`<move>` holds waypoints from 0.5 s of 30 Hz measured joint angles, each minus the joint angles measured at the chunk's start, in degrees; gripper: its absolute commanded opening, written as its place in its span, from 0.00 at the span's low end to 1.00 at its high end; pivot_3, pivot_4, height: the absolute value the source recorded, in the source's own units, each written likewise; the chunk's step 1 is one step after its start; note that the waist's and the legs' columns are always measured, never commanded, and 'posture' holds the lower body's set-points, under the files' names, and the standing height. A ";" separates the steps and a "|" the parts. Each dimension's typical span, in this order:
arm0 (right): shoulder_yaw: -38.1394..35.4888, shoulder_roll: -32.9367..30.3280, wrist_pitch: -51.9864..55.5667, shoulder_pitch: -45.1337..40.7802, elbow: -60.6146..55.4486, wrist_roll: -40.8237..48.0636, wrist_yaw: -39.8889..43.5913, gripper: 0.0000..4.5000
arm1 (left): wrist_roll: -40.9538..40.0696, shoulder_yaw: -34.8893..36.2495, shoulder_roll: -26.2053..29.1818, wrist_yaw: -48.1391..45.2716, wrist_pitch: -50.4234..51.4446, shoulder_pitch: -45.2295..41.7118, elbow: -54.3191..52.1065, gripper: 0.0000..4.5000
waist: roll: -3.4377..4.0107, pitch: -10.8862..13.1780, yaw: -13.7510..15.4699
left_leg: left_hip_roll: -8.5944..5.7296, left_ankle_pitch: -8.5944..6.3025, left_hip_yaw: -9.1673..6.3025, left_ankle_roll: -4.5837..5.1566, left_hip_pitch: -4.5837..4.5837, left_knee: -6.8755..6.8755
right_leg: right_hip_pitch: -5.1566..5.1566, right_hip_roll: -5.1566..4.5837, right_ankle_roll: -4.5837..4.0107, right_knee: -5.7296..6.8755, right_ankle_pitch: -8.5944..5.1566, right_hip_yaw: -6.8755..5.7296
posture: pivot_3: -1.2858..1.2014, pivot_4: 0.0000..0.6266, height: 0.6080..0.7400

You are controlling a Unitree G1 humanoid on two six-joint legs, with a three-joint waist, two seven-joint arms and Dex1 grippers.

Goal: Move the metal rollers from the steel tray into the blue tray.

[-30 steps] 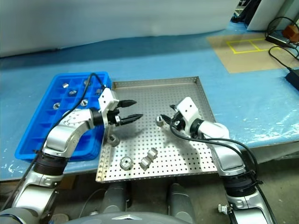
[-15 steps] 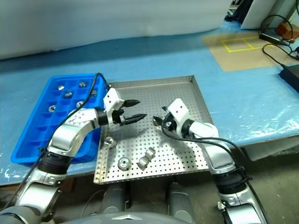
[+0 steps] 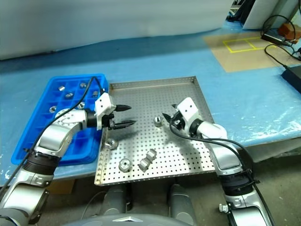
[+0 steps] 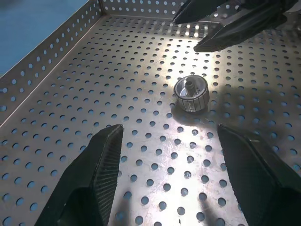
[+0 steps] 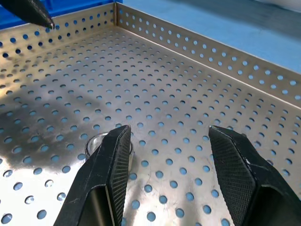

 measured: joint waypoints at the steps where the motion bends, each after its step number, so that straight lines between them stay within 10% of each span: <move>1: 0.03 0.21 -0.01 0.16 -0.06 -0.06 -0.48 0.60 | 0.37 -0.12 -0.83 -0.20 -0.81 -1.33 2.08 0.75 | 0.00 0.00 0.05 | -0.01 0.00 0.00 0.00 -0.01 0.03 | 0.01 -0.01 0.00 0.00 0.00 0.00 | 0.42 0.24 1.00; 15: -5.73 -1.49 1.31 6.00 -6.83 -0.42 -6.39 0.60 | 7.05 -8.63 -14.68 -2.79 -12.49 -12.68 21.12 0.75 | -0.01 0.00 -1.91 | -0.12 -0.13 0.18 0.26 0.07 0.07 | 0.05 -0.06 0.34 -0.06 0.20 0.24 | 0.35 0.24 1.00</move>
